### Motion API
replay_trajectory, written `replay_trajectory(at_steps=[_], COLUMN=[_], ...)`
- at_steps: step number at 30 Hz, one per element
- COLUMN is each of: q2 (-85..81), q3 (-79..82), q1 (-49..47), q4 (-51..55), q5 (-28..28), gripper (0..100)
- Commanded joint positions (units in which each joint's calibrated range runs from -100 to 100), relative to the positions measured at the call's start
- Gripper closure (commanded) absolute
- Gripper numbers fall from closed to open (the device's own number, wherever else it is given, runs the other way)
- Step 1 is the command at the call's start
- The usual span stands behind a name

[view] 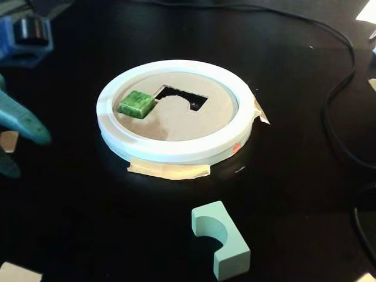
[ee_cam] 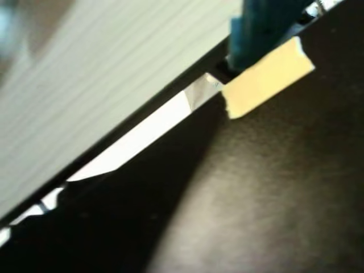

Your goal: Pick up the square block and drop it in corresponding square shaped hole

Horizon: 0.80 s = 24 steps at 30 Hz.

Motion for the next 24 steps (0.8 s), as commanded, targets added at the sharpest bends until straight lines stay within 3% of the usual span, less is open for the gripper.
replay_trajectory(at_steps=[1, 24], q2=[-1.0, -1.2], q3=[3.6, 9.8], q1=[0.2, -1.6], q4=[-1.7, -1.6], q5=[0.1, 0.0], gripper=[0, 0])
